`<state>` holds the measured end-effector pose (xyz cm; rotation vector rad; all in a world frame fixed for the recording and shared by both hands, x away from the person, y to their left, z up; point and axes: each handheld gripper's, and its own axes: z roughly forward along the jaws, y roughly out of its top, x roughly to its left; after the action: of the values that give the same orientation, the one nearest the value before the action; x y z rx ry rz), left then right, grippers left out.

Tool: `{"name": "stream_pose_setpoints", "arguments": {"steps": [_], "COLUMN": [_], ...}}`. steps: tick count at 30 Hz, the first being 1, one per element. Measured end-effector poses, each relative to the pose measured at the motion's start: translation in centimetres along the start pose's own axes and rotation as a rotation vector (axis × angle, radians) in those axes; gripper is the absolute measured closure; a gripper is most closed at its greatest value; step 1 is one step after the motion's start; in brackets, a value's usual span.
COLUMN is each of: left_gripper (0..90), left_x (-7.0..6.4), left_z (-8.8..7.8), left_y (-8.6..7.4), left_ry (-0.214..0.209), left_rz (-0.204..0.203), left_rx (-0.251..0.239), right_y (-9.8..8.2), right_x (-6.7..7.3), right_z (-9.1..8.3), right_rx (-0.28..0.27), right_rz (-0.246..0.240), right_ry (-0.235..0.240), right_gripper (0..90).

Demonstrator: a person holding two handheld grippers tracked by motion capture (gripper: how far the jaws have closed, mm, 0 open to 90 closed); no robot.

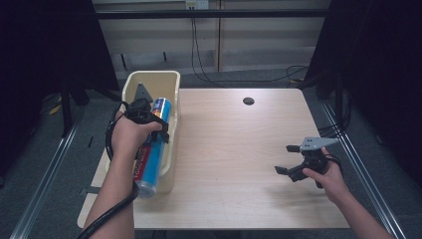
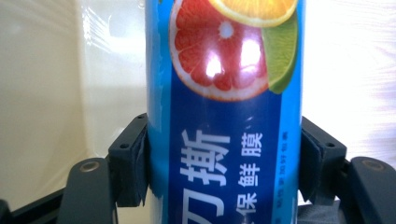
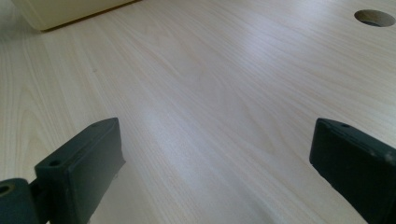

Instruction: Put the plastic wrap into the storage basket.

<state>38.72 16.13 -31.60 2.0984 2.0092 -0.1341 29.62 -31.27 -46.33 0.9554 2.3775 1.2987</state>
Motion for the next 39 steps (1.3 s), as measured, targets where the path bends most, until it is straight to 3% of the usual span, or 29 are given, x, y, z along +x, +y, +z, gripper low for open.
{"name": "stream_pose_setpoints", "arguments": {"steps": [4,7,18,20,25,39], "left_gripper": [32.1,32.1,32.1,32.0,32.1,31.9], "left_x": [0.1,0.2,0.7,0.6,0.5,0.6], "left_z": [0.6,1.0,1.8,1.9,2.1,2.3], "left_y": [0.2,0.4,0.9,1.0,1.0,1.1], "left_ry": [-0.006,0.008,0.011,0.02,0.032,0.022], "left_rz": [-0.016,0.001,-0.008,-0.024,-0.01,-0.026], "left_rx": [0.016,0.025,0.062,0.061,0.063,0.081], "right_y": [0.0,-0.1,-0.2,-0.2,-0.2,-0.3], "right_x": [0.0,0.0,0.0,0.0,0.0,-0.1], "right_z": [0.0,0.1,0.3,0.3,0.3,0.3], "right_rx": [0.0,0.003,0.012,0.013,0.014,0.014], "right_rz": [-0.003,-0.006,-0.01,-0.009,-0.01,-0.007], "right_ry": [-0.002,0.0,0.01,0.008,0.012,0.011], "right_gripper": [2.3,2.3,2.5,2.5,2.7,2.6]}}
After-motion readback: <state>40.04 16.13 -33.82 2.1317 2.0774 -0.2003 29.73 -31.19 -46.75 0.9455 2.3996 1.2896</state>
